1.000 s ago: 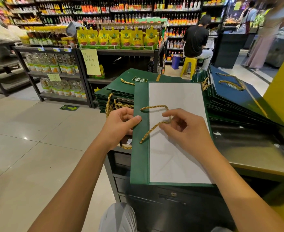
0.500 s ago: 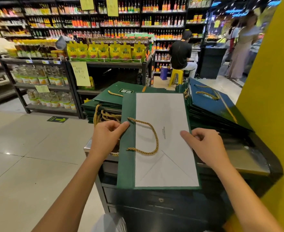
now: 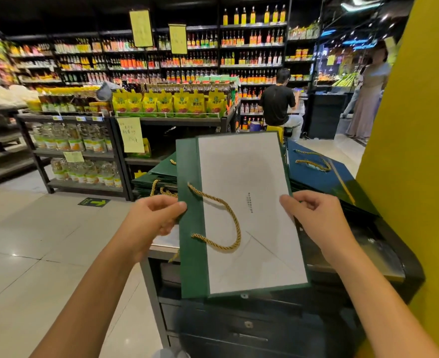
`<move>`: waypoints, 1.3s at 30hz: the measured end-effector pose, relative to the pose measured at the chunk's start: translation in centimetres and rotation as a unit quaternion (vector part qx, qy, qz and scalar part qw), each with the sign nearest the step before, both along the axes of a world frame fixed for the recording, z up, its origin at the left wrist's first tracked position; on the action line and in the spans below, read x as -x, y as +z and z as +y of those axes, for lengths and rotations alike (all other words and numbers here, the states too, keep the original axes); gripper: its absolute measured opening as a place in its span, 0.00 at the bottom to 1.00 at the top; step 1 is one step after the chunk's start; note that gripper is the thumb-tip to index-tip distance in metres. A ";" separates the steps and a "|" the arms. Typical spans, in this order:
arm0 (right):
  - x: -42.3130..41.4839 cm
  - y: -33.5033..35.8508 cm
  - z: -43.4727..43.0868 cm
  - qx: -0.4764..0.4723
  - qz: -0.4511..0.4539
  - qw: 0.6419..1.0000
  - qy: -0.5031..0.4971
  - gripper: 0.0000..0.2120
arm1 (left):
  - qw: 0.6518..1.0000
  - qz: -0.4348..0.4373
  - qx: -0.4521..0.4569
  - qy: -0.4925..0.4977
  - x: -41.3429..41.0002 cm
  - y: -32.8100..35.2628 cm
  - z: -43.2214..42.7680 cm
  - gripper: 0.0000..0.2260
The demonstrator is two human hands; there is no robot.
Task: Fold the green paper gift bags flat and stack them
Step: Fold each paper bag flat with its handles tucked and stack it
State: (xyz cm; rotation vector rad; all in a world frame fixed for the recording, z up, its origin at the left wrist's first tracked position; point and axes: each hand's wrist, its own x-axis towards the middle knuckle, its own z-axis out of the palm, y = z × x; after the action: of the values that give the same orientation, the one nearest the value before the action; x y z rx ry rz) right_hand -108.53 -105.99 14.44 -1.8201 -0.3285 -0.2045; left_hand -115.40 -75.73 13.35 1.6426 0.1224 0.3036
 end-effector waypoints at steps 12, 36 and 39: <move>-0.7 9.1 0.7 -0.161 -0.123 0.978 0.059 0.09 | 0.980 -0.194 0.026 0.025 0.0 8.9 -0.1 0.11; -3.3 -4.0 1.9 0.281 -0.151 0.941 -0.110 0.10 | 0.998 0.030 0.024 -0.055 -3.8 -3.3 -1.1 0.07; -2.7 -3.4 4.5 0.273 -0.233 0.927 -0.108 0.06 | 0.999 0.030 -0.005 -0.041 -4.0 -3.9 -0.9 0.09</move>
State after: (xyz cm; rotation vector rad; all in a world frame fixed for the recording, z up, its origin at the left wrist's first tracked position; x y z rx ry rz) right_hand -105.80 -101.49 11.07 -2.3528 -0.5567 -0.7710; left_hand -111.39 -76.63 9.44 1.6619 0.0985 0.1927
